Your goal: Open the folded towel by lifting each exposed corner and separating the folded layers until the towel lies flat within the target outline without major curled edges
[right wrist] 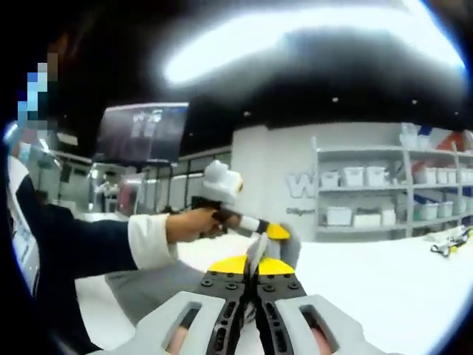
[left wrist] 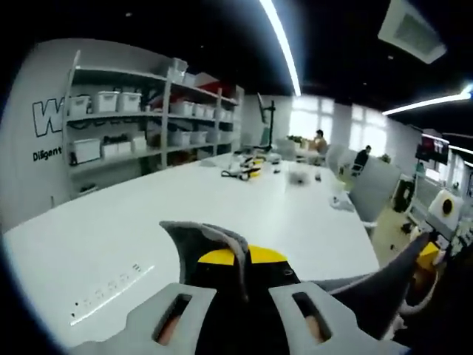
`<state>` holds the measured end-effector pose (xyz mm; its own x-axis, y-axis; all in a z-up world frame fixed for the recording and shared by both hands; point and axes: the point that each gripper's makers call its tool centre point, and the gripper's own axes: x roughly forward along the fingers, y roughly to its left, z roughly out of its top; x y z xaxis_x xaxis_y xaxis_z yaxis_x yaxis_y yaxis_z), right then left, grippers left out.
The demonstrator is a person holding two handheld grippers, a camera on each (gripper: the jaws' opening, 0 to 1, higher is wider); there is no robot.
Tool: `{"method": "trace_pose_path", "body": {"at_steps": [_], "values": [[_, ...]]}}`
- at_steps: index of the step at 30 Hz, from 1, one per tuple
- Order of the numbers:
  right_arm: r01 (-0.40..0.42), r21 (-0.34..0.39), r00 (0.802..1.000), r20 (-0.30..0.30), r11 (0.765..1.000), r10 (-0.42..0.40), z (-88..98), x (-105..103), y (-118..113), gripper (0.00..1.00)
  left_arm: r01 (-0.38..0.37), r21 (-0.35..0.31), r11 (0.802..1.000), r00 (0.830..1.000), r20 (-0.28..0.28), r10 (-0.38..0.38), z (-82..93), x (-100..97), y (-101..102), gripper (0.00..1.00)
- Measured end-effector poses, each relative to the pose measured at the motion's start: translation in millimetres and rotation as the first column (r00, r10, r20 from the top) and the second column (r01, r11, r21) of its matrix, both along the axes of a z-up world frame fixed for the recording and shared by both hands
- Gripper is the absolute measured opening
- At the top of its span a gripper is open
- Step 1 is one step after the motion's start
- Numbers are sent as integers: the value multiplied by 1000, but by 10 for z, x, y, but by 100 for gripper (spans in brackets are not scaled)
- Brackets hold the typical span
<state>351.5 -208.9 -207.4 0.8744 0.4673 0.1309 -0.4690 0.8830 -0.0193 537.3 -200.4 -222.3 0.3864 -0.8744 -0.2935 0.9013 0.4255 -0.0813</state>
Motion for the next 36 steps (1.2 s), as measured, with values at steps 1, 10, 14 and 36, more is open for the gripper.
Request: {"method": "trace_pose_path", "body": {"at_steps": [1, 10, 14, 36], "values": [[3, 4, 1000, -2, 1000, -3, -16, 6, -23, 0, 5, 4, 1000, 1000, -1, -4, -19, -4, -31, 3], [50, 18, 998, -50, 999, -49, -218, 52, -310, 0, 30, 38, 999, 1000, 3, -30, -246, 7, -284, 3], [71, 15, 994, -85, 997, -69, -354, 81, -413, 0, 33, 52, 998, 999, -10, -32, -375, 32, -352, 3], [130, -125, 936, -312, 984, -163, -957, 304, -883, 0, 55, 76, 996, 993, -113, -46, -1057, 269, -922, 3]]}}
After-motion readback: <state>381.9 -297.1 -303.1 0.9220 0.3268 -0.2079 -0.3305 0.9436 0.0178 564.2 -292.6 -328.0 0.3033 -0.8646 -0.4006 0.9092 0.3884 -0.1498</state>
